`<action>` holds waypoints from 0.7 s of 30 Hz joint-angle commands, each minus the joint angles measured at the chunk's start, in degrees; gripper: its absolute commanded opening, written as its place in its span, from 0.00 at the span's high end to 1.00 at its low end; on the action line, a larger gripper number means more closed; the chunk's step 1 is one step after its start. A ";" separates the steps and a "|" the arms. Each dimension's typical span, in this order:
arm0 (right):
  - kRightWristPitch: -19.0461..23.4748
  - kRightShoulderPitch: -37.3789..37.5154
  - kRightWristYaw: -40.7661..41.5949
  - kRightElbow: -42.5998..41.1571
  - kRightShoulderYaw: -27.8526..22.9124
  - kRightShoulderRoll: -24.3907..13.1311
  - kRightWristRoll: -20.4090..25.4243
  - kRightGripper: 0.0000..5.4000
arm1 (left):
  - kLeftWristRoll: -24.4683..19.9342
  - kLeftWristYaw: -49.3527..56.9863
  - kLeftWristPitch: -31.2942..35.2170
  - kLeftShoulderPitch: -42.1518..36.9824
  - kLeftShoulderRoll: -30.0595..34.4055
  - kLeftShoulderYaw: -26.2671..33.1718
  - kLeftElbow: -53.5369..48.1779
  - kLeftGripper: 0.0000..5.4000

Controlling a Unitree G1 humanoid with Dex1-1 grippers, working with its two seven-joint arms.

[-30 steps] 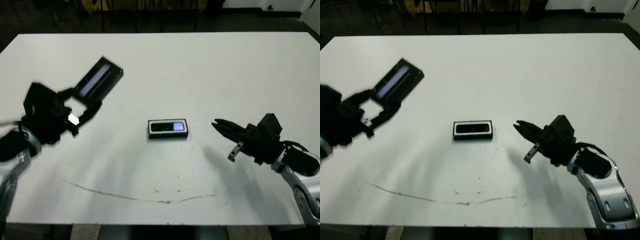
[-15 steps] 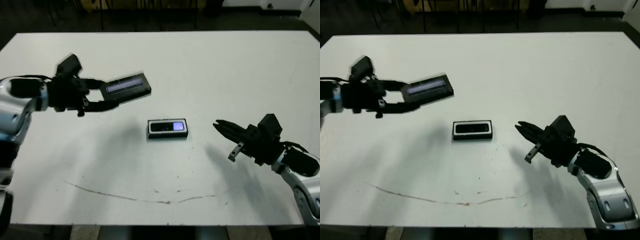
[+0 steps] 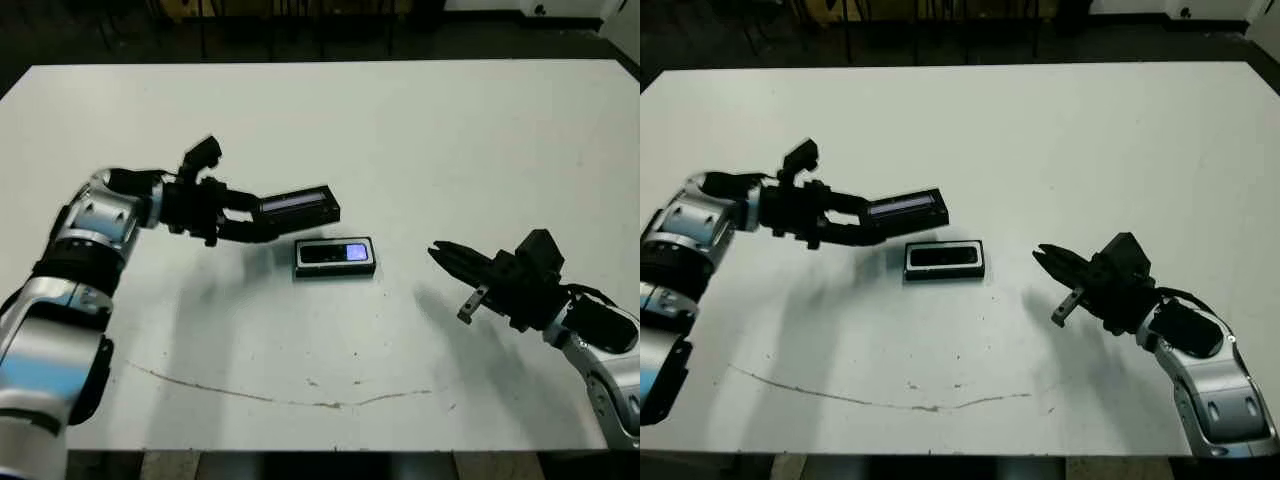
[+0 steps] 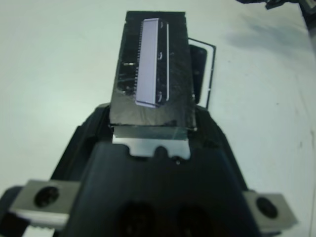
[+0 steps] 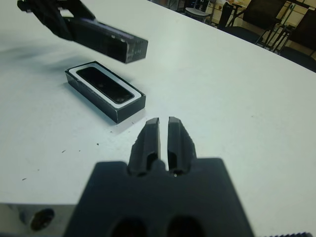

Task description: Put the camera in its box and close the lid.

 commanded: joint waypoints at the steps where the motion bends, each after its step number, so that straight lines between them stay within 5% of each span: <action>1: -0.20 0.75 0.35 0.88 0.01 -0.15 -0.19 1.00 | 1.46 -1.02 -1.73 -0.86 -1.03 0.42 3.70 0.51; 11: -0.36 0.69 0.52 1.51 0.04 -0.10 -0.04 1.00 | 5.80 -9.83 -7.05 -1.86 -1.95 -1.99 8.64 0.51; 21: -1.08 0.65 0.52 1.65 0.01 -0.15 -0.46 1.00 | 9.75 -13.25 -5.23 -1.57 -2.43 -5.90 4.41 0.51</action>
